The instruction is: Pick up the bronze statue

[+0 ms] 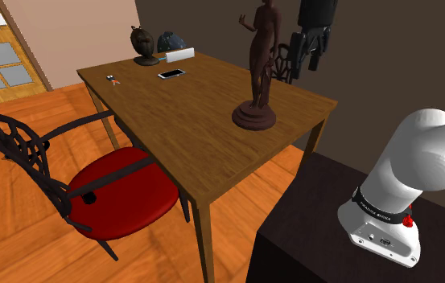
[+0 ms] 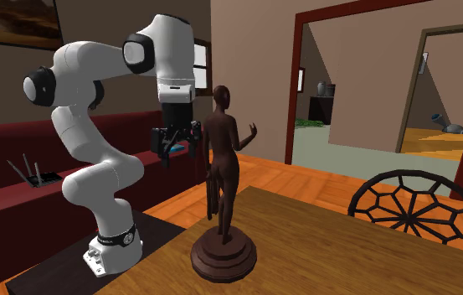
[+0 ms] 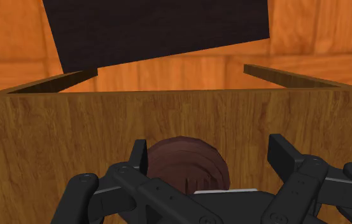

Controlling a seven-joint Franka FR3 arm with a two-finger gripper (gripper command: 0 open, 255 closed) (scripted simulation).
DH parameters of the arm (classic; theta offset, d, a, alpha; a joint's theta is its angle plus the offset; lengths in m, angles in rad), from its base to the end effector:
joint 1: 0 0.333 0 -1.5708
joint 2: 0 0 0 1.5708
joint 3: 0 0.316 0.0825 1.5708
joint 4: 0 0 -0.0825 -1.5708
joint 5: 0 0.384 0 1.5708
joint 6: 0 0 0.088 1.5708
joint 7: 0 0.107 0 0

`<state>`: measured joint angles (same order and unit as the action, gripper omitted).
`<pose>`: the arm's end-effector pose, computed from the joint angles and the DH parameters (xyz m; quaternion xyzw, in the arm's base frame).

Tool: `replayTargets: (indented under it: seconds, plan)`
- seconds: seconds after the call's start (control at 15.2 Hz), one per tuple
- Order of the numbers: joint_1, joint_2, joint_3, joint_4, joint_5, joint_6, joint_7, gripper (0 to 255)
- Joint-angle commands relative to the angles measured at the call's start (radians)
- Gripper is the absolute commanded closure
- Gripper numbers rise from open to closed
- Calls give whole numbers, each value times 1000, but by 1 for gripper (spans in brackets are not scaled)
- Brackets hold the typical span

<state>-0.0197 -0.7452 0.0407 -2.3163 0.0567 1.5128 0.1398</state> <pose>0.3119 0.0167 0.5914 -0.9974 0.0643 0.0304 0.0123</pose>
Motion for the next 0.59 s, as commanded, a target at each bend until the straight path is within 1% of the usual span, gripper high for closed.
replayTargets:
  seconds: [0.0,0.53]
  plan:
    - [0,0,0,0,0,0,0,0]
    - [20,333,-20,411,-112,-130,-182,0]
